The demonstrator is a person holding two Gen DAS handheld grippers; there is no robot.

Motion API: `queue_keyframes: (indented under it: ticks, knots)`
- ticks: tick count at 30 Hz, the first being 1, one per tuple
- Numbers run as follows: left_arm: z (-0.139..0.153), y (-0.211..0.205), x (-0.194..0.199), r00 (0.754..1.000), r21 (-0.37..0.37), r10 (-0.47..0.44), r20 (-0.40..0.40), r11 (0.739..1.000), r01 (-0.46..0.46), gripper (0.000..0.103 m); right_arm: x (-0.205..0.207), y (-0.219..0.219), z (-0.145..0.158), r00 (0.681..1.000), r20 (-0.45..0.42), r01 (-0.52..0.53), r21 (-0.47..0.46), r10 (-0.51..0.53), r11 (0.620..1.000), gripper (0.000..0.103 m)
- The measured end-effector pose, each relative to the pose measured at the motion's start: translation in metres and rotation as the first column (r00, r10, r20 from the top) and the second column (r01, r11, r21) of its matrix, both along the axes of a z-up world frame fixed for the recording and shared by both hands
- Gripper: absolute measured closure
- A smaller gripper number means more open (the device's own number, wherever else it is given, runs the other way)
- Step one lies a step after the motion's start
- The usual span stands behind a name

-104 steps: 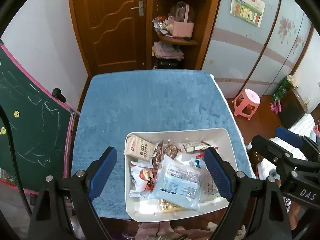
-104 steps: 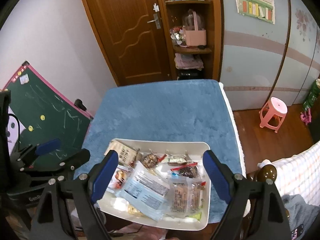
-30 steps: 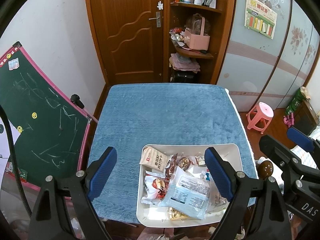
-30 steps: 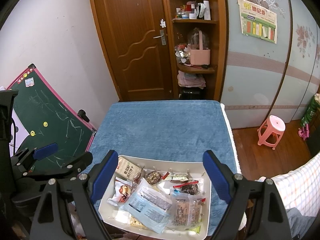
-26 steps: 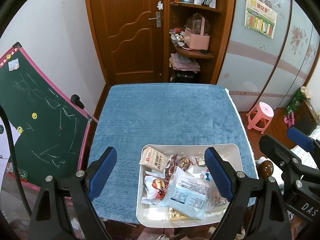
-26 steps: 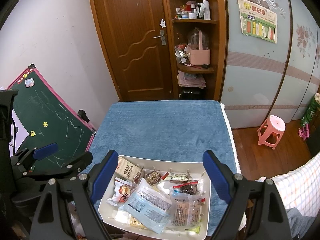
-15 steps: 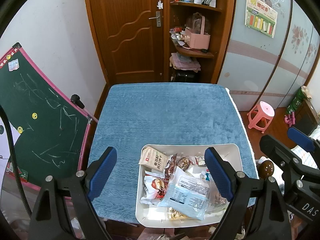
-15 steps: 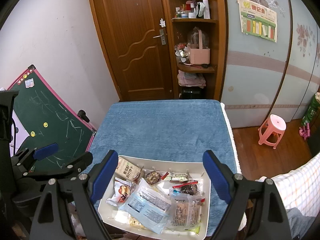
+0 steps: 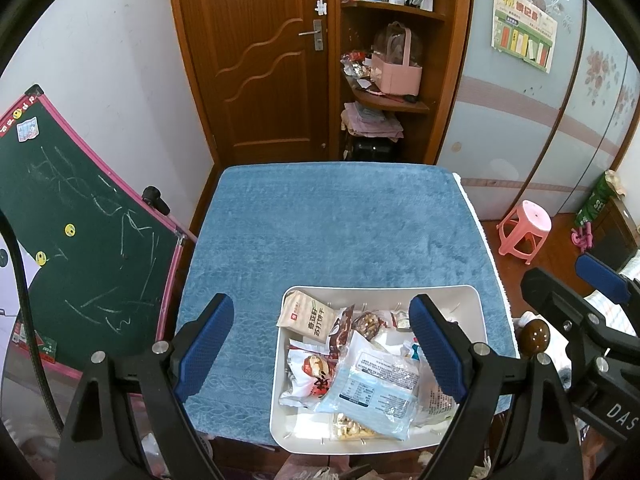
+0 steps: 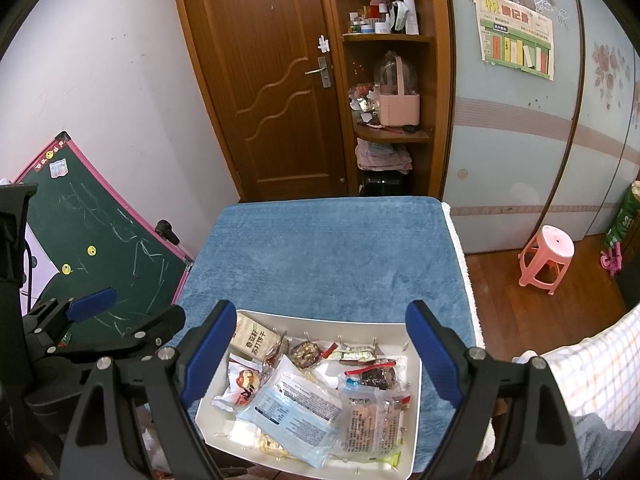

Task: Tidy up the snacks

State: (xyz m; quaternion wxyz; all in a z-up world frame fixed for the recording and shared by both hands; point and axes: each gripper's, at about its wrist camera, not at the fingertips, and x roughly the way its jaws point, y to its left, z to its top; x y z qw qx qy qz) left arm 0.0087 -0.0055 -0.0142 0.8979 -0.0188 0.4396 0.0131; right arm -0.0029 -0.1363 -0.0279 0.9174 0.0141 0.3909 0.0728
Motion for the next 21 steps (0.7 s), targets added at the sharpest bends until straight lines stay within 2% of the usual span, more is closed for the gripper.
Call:
queue_keyframes:
  ticks: [21]
  knots:
    - [-0.0009,0.0046,-0.0076,1.0,0.006,-0.001,-0.01,1.0,0.001,0.014,-0.0019,0.0008,-0.0009,1.0,-0.003,0.003,0.006,-0.003,1.0,0.015]
